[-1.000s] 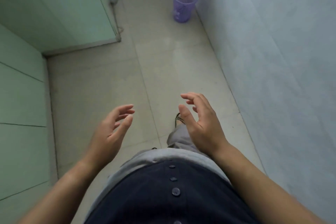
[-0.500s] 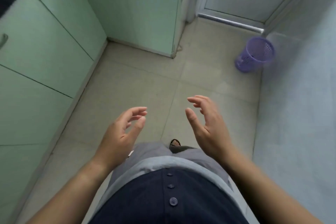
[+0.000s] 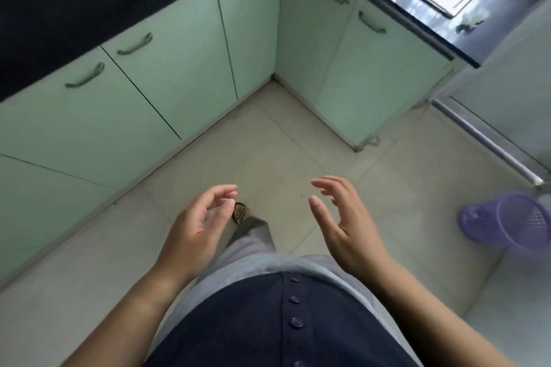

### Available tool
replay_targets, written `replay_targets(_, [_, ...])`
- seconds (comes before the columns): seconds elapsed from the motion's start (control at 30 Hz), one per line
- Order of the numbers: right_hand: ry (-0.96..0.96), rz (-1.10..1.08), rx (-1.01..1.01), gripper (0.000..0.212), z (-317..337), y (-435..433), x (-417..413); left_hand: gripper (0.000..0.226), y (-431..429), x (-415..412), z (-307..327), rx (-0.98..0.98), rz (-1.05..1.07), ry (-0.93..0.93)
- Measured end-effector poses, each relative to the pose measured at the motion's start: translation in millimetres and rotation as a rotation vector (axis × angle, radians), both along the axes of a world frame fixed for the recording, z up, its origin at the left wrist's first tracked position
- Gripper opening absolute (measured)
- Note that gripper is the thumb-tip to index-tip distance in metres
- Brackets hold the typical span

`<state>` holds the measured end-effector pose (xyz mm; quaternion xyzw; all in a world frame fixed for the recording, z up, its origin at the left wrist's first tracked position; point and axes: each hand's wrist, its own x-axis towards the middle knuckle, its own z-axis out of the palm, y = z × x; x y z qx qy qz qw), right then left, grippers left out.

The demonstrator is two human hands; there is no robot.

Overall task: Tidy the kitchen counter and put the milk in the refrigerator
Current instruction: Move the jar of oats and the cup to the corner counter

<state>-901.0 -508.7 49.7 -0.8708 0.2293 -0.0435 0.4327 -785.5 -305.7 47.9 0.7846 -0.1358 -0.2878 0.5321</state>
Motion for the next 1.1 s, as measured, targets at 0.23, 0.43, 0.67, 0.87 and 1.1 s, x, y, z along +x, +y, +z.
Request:
replay_targets(0.23, [-0.099,0.105,-0.022,0.050,25.8,-26.1,169.7,0.040,-16.6,151.3,24.4,-0.052,0.118,-0.117])
replay_targets(0.43, [-0.081,0.225,0.010,0.052,24.4,-29.7,268.8,0.036,3.1,218.7,18.8,-0.029,0.293,-0.071])
replay_targets(0.67, [-0.013,0.416,0.058,0.050,6.1,-28.5,403.7,0.043,8.4,302.3,2.3,0.036,0.484,-0.054])
replay_targets(0.87, [-0.060,0.600,0.061,0.046,18.6,-34.2,557.3,0.044,0.9,409.3,10.9,0.088,0.620,-0.096])
replay_targets(1.1, [-0.006,0.772,0.077,0.048,25.5,-4.4,693.1,0.047,22.6,502.8,16.4,0.205,0.671,-0.125])
